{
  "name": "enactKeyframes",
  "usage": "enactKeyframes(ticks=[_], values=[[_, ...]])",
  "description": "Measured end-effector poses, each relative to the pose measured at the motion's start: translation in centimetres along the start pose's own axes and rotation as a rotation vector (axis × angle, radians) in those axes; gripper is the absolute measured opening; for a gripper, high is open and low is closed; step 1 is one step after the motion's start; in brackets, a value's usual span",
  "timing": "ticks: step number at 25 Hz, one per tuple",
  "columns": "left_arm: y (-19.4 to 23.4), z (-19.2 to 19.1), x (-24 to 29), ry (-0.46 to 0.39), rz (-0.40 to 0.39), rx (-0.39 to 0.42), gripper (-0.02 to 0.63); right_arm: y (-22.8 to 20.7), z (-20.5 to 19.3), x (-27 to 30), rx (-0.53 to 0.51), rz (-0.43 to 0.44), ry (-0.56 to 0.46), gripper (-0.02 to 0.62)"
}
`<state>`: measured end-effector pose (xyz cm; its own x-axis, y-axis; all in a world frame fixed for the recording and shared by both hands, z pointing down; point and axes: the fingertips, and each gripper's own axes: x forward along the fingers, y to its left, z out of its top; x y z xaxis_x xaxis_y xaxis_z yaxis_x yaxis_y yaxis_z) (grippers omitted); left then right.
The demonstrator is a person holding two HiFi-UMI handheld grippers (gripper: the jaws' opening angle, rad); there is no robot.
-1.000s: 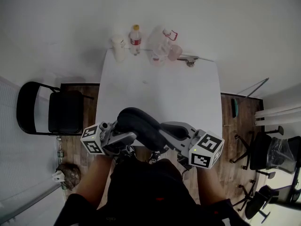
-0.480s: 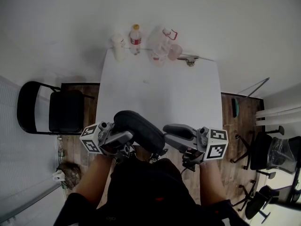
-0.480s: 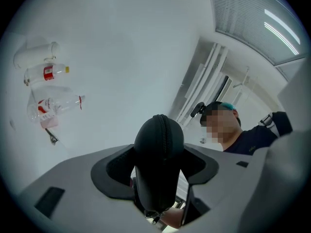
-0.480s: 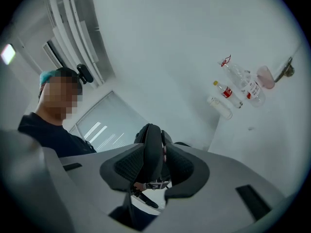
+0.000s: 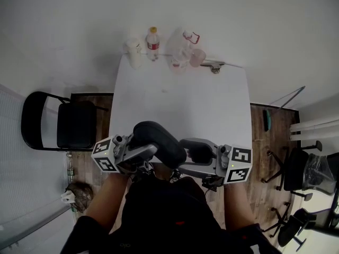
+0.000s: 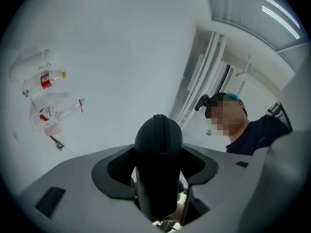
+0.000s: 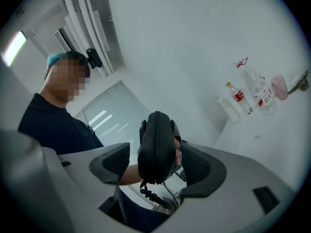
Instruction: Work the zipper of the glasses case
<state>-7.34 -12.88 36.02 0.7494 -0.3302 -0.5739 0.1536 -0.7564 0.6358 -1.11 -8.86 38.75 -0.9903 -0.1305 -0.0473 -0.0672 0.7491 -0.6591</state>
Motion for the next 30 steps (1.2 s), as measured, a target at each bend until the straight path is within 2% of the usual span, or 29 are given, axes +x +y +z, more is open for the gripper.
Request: enactKeyframes(ticks=[8,10,15,20,24,30], values=[[-0.8,-1.4,1.2,0.067,0.007,0.045,0.281,0.1,-2.5,1.0,0.022,0.019,0.052,0.319],[-0.6,-1.6,1.5,0.075,0.018,0.061,0.281,-0.2,-2.6,0.8,0.033,0.009,0.042,0.279],[-0.5,-1.7,1.9,0.082,0.040,0.109,0.282,-0.3,-2.3,0.3,0.051,0.009,0.018,0.267],[-0.2,-2.8,2.5,0.136,0.062,0.133,0.346,0.1,-2.4,0.2,0.056,0.019,0.025,0.265],[-0.4,-4.1,3.1,0.173,0.062,0.143,0.356,0.3,-2.2,0.5,0.074,0.033,0.000,0.265],[-1.1,-5.6,4.0,0.207,0.043,0.141,0.356,0.8,-3.2,1.3,0.076,0.037,0.027,0.265]])
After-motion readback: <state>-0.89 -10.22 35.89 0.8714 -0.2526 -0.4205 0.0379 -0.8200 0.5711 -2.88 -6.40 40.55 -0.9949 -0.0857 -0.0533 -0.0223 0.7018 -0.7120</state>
